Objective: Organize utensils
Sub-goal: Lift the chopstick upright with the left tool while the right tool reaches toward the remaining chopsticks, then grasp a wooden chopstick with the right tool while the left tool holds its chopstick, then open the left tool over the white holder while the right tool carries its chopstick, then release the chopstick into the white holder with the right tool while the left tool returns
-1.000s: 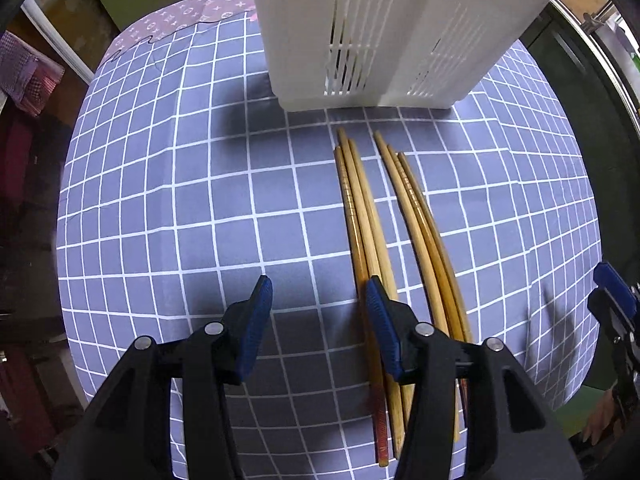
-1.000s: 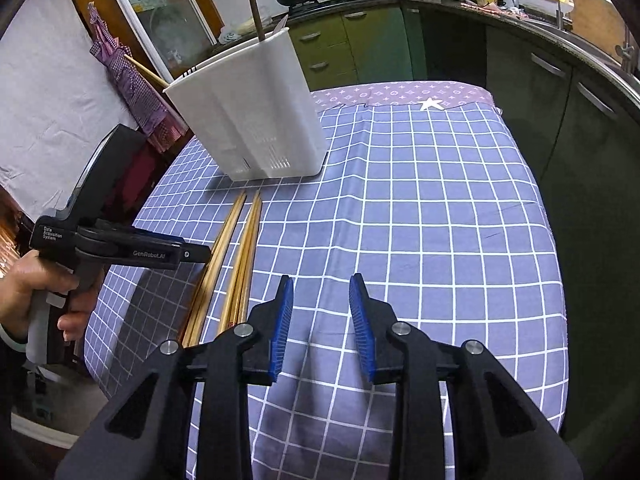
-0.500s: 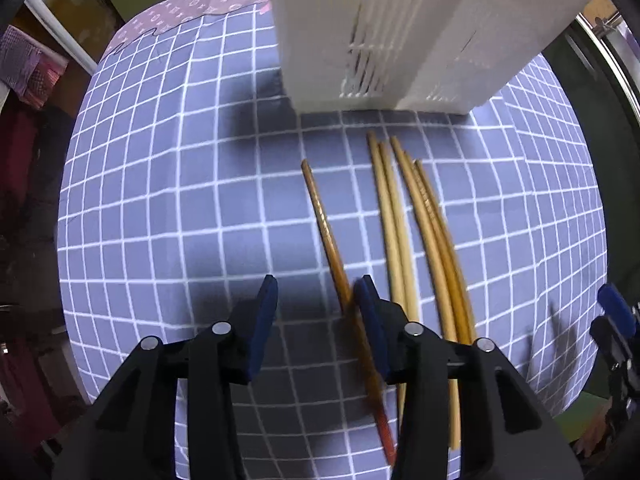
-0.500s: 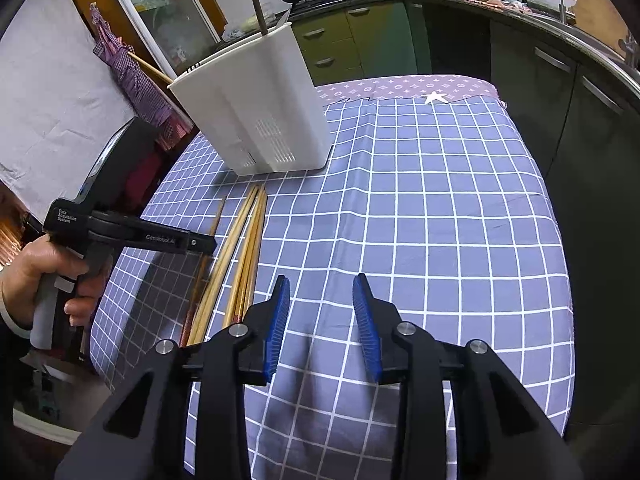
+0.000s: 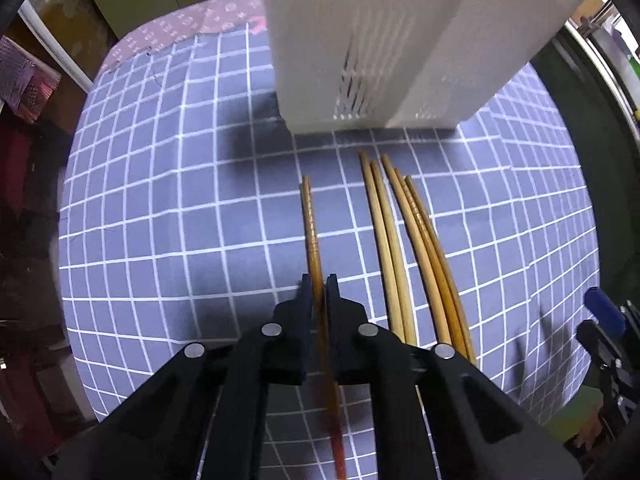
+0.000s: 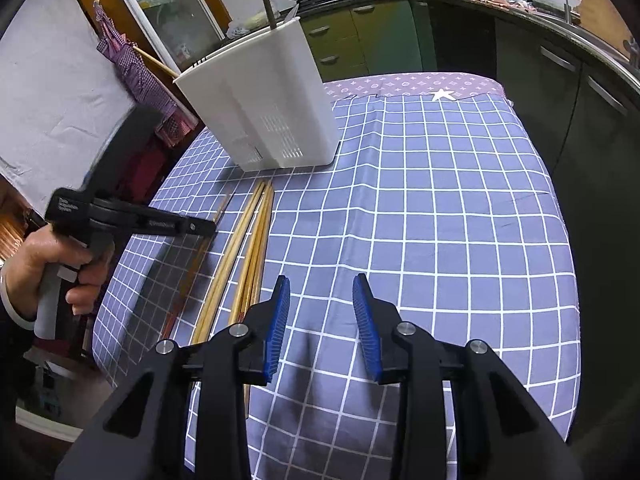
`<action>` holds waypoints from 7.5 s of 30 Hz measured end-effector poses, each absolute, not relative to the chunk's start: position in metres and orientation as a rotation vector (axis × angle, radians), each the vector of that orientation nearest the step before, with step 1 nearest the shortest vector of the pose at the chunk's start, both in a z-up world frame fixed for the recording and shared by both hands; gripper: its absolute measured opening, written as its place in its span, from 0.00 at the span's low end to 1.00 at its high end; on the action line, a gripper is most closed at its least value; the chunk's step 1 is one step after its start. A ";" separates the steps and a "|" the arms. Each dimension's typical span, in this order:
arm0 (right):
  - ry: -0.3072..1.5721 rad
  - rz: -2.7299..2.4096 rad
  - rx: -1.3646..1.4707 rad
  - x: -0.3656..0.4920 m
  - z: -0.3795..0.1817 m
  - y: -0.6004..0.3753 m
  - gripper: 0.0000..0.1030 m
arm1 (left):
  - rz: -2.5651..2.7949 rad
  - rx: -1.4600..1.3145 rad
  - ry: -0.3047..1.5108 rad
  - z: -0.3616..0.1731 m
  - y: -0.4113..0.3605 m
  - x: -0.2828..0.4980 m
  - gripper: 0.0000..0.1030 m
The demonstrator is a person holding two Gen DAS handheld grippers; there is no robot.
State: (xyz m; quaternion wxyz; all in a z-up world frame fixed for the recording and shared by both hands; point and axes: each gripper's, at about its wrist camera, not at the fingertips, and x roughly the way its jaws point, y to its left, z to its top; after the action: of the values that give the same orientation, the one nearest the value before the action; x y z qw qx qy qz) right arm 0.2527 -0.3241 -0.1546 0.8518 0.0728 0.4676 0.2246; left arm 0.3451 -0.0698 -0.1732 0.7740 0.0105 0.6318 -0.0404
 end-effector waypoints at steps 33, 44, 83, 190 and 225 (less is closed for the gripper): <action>0.987 0.490 0.145 0.247 -0.150 -0.322 0.32 | -0.027 0.046 1.411 -0.189 -0.074 0.344 0.07; 0.979 0.483 0.136 0.248 -0.143 -0.323 0.34 | -0.077 0.042 1.287 -0.144 -0.068 0.316 0.06; 1.259 0.518 -0.199 0.349 -0.195 -0.193 0.14 | -0.235 0.026 0.917 -0.040 -0.031 0.205 0.06; 0.493 0.535 0.030 0.242 0.076 -0.279 0.06 | -0.186 0.079 0.677 0.059 -0.062 0.326 0.29; 0.606 0.484 -0.077 0.245 -0.006 -0.265 0.19 | -0.254 -0.002 1.236 -0.097 -0.062 0.288 0.39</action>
State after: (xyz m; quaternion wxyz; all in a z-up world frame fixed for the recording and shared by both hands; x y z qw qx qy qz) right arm 0.2452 -0.2645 -0.0059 0.9250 -0.0377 0.2953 0.2360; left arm 0.2877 -0.0619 -0.0969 0.8075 -0.0007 0.5777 -0.1187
